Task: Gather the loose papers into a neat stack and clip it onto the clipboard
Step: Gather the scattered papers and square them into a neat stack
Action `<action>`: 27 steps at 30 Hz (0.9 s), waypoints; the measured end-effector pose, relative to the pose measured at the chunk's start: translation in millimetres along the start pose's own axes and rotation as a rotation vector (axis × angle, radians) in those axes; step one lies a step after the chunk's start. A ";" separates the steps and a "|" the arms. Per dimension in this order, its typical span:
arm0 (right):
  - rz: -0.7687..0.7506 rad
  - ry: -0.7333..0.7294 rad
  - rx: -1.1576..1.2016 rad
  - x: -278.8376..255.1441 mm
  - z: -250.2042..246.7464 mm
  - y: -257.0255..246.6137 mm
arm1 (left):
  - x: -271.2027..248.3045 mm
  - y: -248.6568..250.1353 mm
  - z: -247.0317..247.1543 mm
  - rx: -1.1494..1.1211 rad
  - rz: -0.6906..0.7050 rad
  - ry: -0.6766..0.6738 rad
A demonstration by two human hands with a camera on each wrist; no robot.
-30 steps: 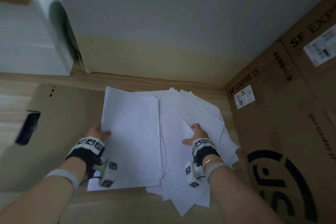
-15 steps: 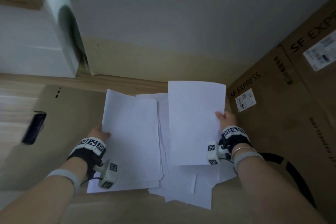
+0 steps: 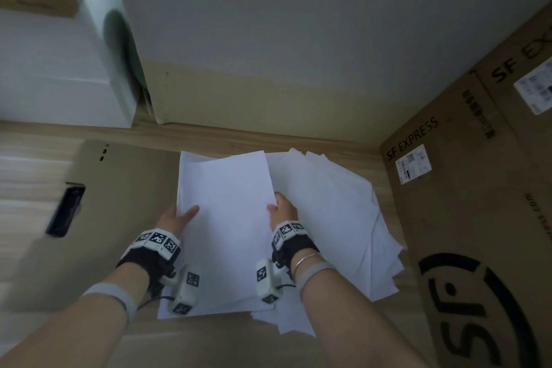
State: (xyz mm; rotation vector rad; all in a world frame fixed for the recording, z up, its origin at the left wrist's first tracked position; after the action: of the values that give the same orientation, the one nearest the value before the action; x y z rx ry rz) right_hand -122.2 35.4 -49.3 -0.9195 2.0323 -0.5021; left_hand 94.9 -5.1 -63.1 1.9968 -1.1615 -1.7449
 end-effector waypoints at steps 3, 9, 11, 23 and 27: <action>-0.032 0.034 0.060 -0.5 -1.5 -3.5 | 3.1 -3.9 4.1 0.056 0.015 0.011; 0.050 0.000 -0.342 1.7 -49.2 44.1 | 7.1 -6.5 -2.6 0.038 0.027 0.093; 0.126 -0.126 -0.505 -3.1 -55.7 59.7 | 9.3 -6.6 -6.6 0.053 0.025 0.100; -0.008 -0.077 -0.740 -3.1 -54.5 67.6 | 14.6 -11.4 -9.6 0.023 0.010 0.110; -0.013 0.125 -0.637 -8.5 -73.9 55.9 | 14.0 -12.7 -9.7 0.008 0.013 0.117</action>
State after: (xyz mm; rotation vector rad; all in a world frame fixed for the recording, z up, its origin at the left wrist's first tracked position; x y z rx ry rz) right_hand -203.1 79.8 -37.3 -1.2934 2.3479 0.1059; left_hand 108.3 -9.5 -78.9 2.0609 -1.1419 -1.5960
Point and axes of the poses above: each hand's wrist, its own x-axis towards the middle knuckle, its own z-axis out of the palm, y = z × x, the point moved 1 cm from there along x, towards the middle knuckle, and after that the axes turned 4 degrees about -y, right-handed, at the moved point
